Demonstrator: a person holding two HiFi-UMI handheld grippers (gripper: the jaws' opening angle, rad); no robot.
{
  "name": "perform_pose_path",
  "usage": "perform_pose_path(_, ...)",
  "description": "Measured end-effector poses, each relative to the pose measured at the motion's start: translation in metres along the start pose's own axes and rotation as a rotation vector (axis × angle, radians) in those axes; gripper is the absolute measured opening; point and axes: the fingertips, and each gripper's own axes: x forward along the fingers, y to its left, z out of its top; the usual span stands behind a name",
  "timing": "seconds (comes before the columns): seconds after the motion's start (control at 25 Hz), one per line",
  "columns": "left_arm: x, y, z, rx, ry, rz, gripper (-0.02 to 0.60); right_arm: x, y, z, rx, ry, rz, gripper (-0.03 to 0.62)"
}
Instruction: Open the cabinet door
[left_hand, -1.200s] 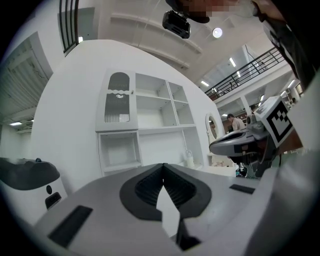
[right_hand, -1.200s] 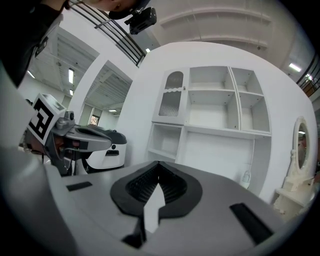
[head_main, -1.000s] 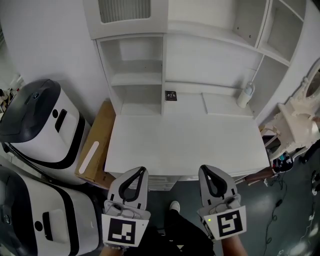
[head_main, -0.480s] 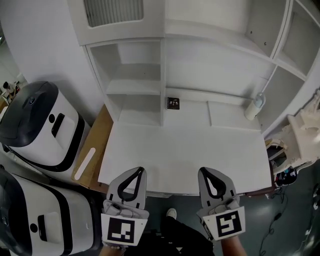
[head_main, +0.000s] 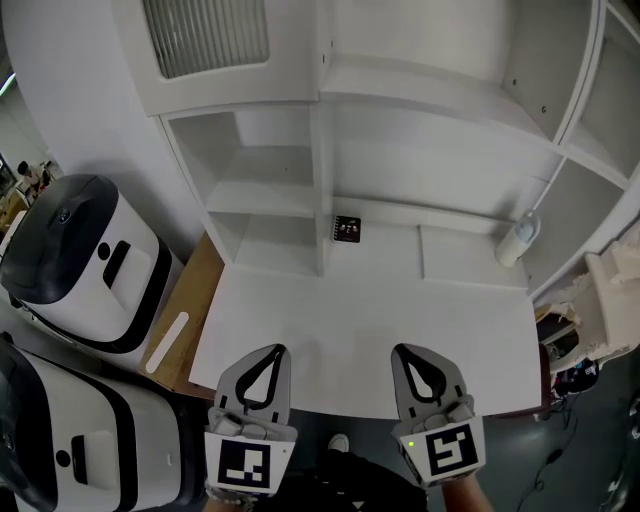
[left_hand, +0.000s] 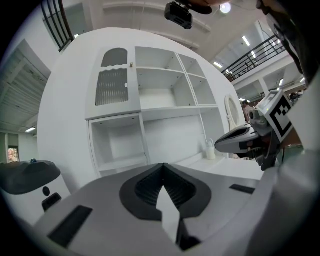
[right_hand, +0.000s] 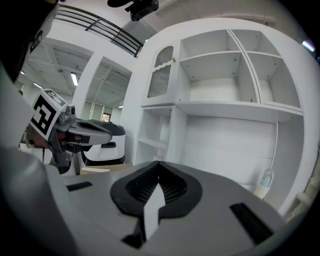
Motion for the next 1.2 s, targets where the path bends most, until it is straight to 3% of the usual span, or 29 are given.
perform_pose_path(0.52, 0.01, -0.004, 0.021, 0.0, -0.012, 0.004, -0.002, 0.007, -0.006, 0.009, -0.019, -0.008, 0.048, 0.002)
perform_pose_path(1.2, 0.039, 0.025, 0.028, -0.006, -0.043, -0.081, -0.002, 0.044, 0.001, 0.034, -0.001, -0.007, -0.001, 0.002)
